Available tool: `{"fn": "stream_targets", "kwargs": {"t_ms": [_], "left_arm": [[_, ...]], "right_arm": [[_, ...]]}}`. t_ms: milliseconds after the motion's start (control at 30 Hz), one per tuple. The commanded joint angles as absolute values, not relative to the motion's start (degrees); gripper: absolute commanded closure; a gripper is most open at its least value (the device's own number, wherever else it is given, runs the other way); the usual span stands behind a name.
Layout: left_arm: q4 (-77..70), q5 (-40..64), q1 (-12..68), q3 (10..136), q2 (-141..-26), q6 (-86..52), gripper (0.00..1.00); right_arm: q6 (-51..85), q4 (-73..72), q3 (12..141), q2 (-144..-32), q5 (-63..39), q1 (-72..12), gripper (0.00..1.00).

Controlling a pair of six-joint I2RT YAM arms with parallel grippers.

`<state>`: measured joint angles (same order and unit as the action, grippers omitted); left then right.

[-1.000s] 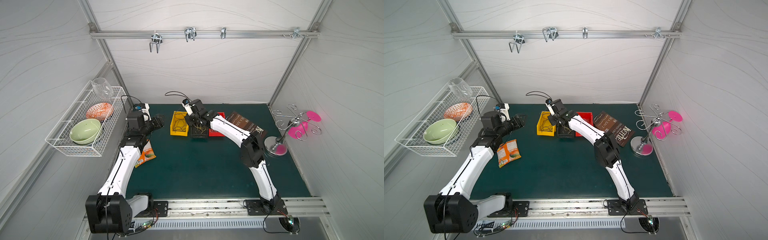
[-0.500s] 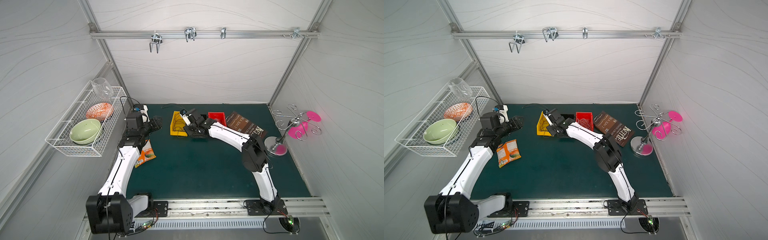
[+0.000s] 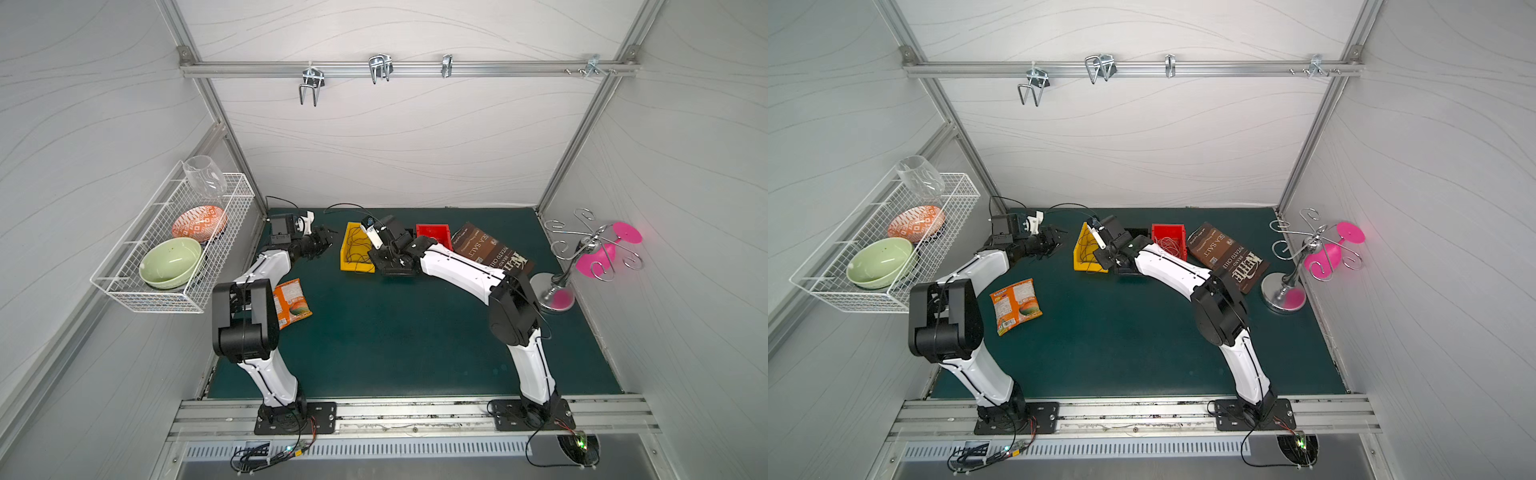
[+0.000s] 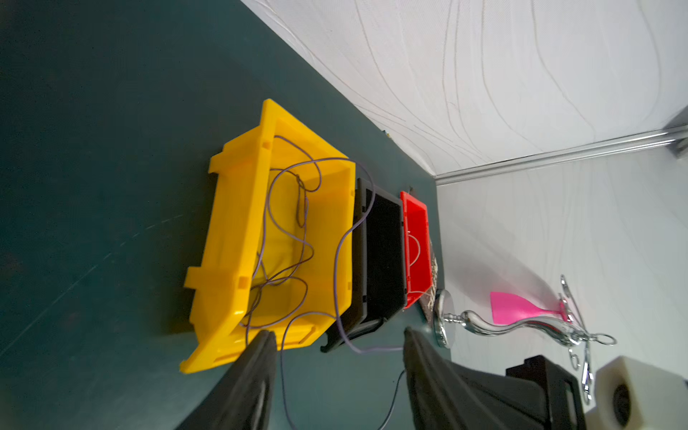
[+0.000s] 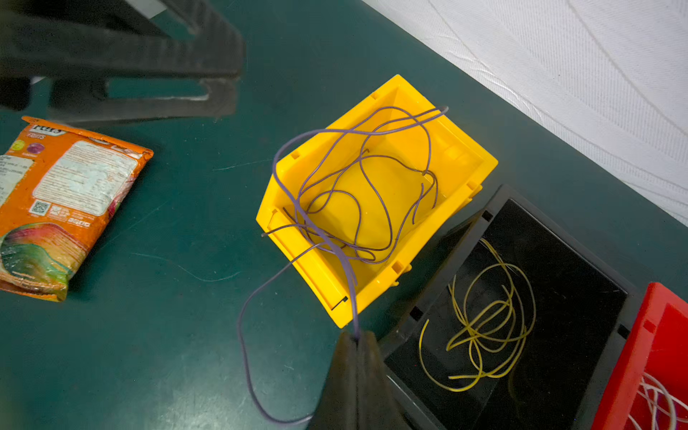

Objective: Untangle and sort cables by color
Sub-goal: Place the cable in the bin.

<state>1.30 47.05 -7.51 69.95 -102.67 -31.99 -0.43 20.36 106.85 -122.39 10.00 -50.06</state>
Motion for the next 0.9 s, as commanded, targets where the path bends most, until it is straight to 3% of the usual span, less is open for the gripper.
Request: {"fn": "stream_targets", "kwargs": {"t_ms": [0,233,333,533,733,867], "left_arm": [[-4.30,54.30,-7.65,73.61,-105.56,-35.64,0.43],[-5.38,54.98,-6.80,73.21,-109.54,-36.65,0.44],[-5.37,55.85,-5.80,73.95,-110.70,-36.43,0.49],[-4.15,56.18,-4.75,74.09,-111.35,-35.65,0.67],[-0.01,53.32,-4.57,74.19,-110.61,-32.59,0.94],[3.44,52.76,-4.18,74.79,-110.95,-30.47,1.00]], "right_arm": [[0.05,19.85,106.70,-120.43,9.07,-50.14,1.00],[0.28,19.43,107.05,-120.55,8.61,-50.10,1.00],[0.26,19.29,107.22,-120.77,8.56,-50.10,1.00],[0.26,19.70,108.27,-121.74,8.65,-49.84,1.00],[0.43,19.63,109.68,-122.99,8.94,-49.49,1.00],[1.05,17.82,111.04,-124.55,9.74,-48.91,1.00]]}}
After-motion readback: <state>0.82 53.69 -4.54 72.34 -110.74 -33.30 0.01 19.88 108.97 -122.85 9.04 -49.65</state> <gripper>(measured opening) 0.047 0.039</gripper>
